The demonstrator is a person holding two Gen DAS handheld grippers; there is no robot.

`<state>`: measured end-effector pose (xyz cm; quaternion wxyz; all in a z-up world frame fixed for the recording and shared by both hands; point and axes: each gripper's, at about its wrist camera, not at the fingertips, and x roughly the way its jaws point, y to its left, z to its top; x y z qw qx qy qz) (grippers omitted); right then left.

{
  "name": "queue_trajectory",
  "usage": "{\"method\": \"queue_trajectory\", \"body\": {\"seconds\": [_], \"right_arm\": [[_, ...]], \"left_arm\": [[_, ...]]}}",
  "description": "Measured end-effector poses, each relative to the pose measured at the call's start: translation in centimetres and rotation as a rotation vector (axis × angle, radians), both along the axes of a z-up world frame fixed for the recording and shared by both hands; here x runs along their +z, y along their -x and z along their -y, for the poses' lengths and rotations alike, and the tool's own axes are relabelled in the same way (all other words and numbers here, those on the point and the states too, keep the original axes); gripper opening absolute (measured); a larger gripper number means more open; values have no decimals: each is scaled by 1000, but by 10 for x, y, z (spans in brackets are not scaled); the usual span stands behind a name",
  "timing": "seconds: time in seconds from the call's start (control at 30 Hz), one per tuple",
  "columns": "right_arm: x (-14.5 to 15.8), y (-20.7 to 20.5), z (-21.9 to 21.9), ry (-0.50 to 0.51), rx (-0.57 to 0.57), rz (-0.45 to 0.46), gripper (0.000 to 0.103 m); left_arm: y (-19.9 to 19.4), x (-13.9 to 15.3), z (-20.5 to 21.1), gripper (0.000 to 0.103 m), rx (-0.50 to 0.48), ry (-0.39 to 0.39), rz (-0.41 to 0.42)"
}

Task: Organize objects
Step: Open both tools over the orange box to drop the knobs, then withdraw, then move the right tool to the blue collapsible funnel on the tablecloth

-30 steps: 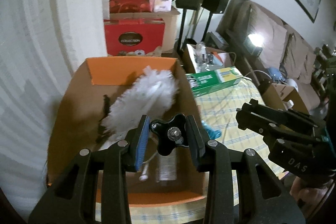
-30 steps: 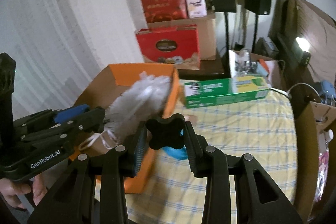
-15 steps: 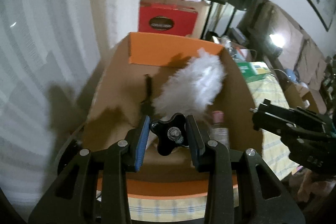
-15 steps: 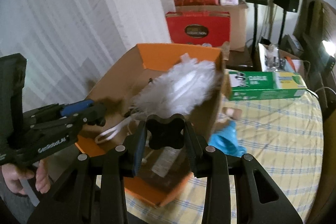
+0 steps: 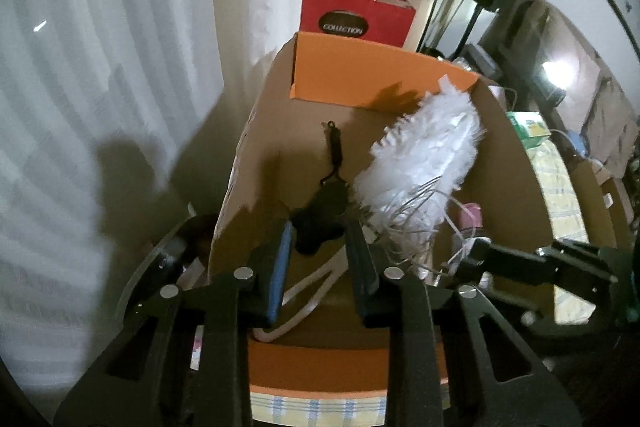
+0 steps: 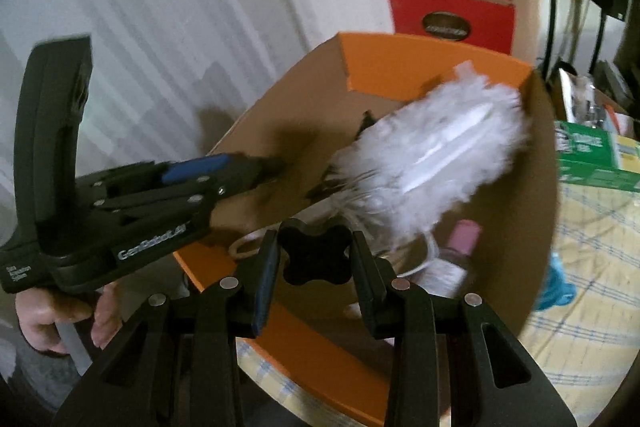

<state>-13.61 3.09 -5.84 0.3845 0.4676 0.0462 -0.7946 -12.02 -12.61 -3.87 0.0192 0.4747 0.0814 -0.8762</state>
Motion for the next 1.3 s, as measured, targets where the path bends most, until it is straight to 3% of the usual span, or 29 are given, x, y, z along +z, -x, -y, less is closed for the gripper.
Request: {"method": "queue_trajectory", "body": {"seconds": [0.23, 0.27, 0.33, 0.47, 0.53, 0.7, 0.87, 0.93, 1.1, 1.3], "right_arm": [[-18, -2, 19, -22, 26, 32, 37], [-19, -2, 19, -19, 25, 35, 40], [-17, -1, 16, -15, 14, 33, 48], [-6, 0, 4, 1, -7, 19, 52], [3, 0, -5, 10, -21, 5, 58], [23, 0, -31, 26, -65, -34, 84], [34, 2, -58, 34, -85, -46, 97], [34, 1, -64, 15, -100, -61, 97], [37, 2, -85, 7, -136, -73, 98], [47, 6, -109, 12, -189, -91, 101]], "left_arm": [[-1, -2, 10, 26, 45, -22, -7], [-2, -1, 12, 27, 46, -31, -10], [-4, 2, 14, 35, 52, -42, -18], [-10, 10, 15, 58, 62, -51, -48], [-12, 14, 15, 73, 65, -67, -63], [-16, 21, 10, 81, 59, -91, -85], [-22, 30, 3, 85, 57, -111, -130], [-24, 33, -1, 96, 54, -108, -139], [-25, 35, -12, 103, 42, -87, -138], [-25, 38, -29, 103, 19, -94, -143]]}}
